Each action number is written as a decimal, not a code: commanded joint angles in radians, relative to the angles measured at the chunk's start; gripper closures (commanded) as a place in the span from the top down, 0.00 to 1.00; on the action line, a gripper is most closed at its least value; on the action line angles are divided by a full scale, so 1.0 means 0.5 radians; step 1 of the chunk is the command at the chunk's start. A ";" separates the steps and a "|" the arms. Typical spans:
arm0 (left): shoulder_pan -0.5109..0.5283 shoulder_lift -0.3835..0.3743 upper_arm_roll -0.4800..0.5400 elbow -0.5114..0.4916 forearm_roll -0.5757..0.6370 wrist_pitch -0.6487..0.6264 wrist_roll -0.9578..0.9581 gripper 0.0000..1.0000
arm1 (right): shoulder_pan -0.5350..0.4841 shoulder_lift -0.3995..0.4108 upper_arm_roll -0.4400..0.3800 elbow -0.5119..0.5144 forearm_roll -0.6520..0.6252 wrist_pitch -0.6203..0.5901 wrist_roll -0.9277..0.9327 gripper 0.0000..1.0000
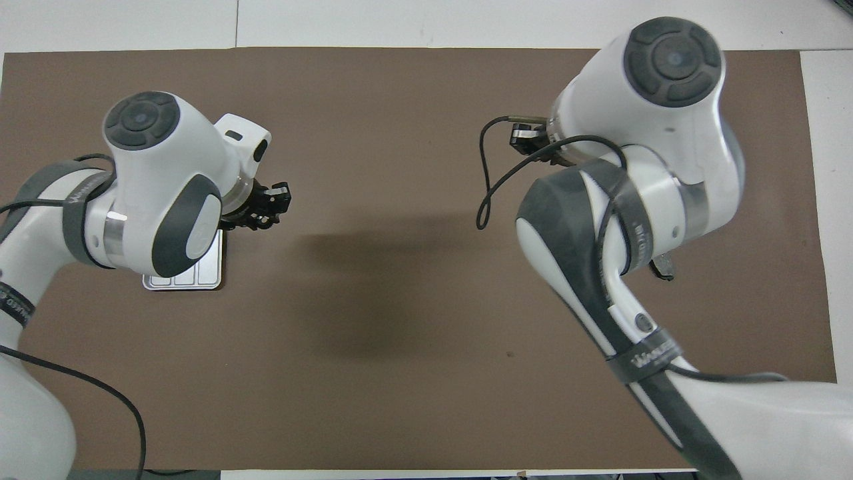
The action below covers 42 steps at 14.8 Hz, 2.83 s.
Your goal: Pick bearing gear from pile to tray
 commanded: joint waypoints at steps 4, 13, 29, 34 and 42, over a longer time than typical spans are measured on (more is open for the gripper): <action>0.189 -0.119 0.000 -0.363 0.002 0.392 0.294 0.00 | 0.076 0.050 0.004 -0.322 0.018 0.420 0.174 0.00; 0.260 -0.088 0.003 -0.511 0.002 0.616 0.423 0.00 | 0.045 0.204 0.004 -0.488 0.012 0.736 0.060 0.00; 0.260 -0.088 0.003 -0.612 0.002 0.746 0.426 0.44 | -0.022 0.321 0.004 -0.571 0.012 0.899 -0.108 0.03; 0.248 -0.107 0.003 -0.481 0.002 0.565 0.423 0.65 | -0.041 0.318 0.001 -0.513 0.012 0.847 -0.105 0.69; -0.340 -0.012 -0.003 -0.033 -0.004 0.227 -0.579 0.72 | -0.497 0.146 -0.002 -0.124 -0.004 0.390 -1.226 0.80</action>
